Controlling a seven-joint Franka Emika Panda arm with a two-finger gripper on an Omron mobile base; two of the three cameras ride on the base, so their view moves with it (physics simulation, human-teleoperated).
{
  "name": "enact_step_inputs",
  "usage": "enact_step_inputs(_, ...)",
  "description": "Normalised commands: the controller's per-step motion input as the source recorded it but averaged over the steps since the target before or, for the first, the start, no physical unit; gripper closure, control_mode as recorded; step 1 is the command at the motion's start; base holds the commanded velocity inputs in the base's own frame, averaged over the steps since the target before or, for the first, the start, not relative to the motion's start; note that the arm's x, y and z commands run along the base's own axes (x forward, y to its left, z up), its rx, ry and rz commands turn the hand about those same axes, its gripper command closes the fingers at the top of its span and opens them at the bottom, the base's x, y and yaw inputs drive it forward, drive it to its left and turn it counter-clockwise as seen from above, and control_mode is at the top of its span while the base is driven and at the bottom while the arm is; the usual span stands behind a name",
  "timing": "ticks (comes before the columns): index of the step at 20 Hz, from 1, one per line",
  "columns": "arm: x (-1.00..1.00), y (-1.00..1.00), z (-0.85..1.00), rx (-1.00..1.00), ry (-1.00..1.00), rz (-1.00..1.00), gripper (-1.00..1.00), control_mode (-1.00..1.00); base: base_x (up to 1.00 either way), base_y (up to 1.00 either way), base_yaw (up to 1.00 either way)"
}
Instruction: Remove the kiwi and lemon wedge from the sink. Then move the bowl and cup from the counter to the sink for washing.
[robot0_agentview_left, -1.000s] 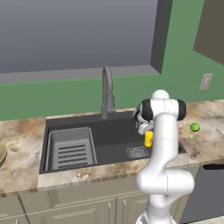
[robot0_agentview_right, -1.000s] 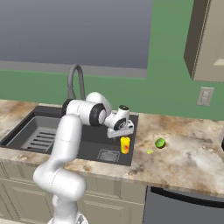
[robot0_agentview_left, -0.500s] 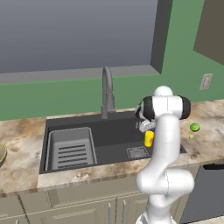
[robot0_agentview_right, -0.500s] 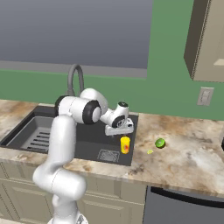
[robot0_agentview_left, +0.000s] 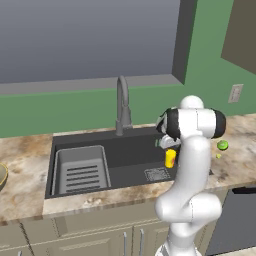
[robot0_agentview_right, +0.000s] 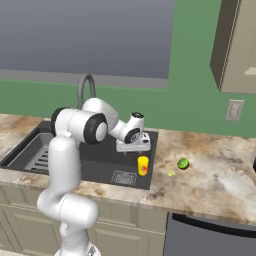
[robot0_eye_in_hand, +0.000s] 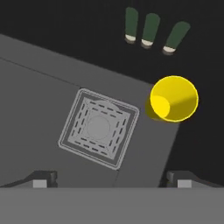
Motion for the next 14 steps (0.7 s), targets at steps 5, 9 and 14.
enact_step_inputs(5,-0.34,0.12,0.38,0.0,0.0,-0.06,-1.0,-1.0,0.0,0.0,0.0)
enact_step_inputs(9,-0.38,0.14,0.29,0.0,0.0,-0.1,-1.0,-1.0,0.0,0.0,0.0)
enact_step_inputs(14,-0.4,0.14,0.29,0.0,0.0,-0.14,-1.0,-1.0,0.0,0.0,0.0)
